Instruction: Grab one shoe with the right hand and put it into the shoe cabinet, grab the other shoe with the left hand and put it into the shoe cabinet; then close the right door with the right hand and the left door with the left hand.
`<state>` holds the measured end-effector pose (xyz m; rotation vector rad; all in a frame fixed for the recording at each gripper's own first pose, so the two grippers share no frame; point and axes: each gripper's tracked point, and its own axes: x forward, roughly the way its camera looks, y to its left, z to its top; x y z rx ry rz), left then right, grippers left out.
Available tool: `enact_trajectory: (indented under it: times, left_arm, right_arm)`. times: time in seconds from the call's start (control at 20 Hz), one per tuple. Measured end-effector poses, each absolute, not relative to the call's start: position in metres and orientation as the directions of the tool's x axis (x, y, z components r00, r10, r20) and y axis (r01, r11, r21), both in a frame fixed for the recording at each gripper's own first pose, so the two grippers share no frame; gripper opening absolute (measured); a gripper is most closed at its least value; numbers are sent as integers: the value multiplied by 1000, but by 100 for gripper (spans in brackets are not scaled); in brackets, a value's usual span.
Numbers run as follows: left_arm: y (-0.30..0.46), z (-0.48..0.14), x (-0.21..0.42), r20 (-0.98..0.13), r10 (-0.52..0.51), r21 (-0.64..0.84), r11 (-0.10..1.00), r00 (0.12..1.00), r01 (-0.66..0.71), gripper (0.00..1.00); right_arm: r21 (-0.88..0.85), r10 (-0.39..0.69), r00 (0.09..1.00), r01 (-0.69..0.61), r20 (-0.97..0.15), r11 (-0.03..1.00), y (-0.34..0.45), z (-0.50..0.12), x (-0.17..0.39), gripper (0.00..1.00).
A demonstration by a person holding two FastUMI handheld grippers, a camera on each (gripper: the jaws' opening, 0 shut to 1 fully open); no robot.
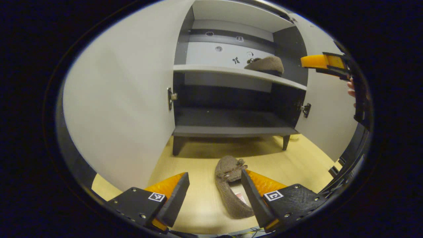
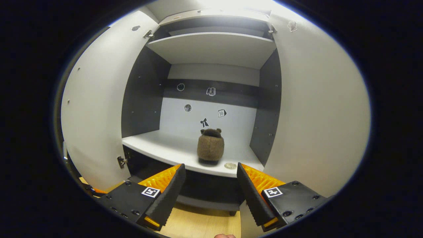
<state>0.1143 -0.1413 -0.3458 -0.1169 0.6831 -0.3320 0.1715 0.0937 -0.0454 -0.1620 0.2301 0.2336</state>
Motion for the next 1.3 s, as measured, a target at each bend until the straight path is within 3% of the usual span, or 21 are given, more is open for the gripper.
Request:
enact_trajectory:
  times: [0.4,0.45,0.5,0.6,0.65,0.8,0.85,0.95,1.15,1.3]
  left_arm:
    - [-170,-418,106,-760,-340,-236,939,554,251,92]
    - [-172,-425,104,-773,-339,-235,938,536,255,99]
    - [-173,-431,104,-781,-331,-220,940,530,262,97]
    - [-176,-436,101,-789,-330,-205,936,518,285,78]
    - [-177,-438,99,-793,-329,-200,936,514,291,86]
    - [-185,-443,95,-798,-326,-196,936,507,293,33]
    - [-178,-442,97,-807,-280,-153,950,520,274,31]
    - [-181,-436,104,-787,-282,-160,952,549,260,3]
    - [-186,-403,125,-720,-359,-239,932,594,273,2]
    - [-179,-374,142,-679,-356,-224,933,641,281,1]
  right_arm:
    - [-96,202,886,-264,-418,960,76,-108,90,98]
    - [-94,200,878,-265,-436,960,73,-112,83,98]
    - [-95,193,873,-261,-449,961,70,-116,78,98]
    - [-103,180,867,-254,-465,962,62,-120,69,98]
    - [-106,175,866,-252,-469,962,59,-121,65,98]
    - [-113,165,871,-242,-462,964,55,-118,58,98]
    - [-115,165,873,-243,-460,963,55,-117,56,97]
    - [-125,167,876,-247,-452,961,57,-115,52,98]
    - [-118,173,884,-247,-435,962,59,-109,48,98]
    - [-118,190,884,-262,-426,958,62,-107,45,98]
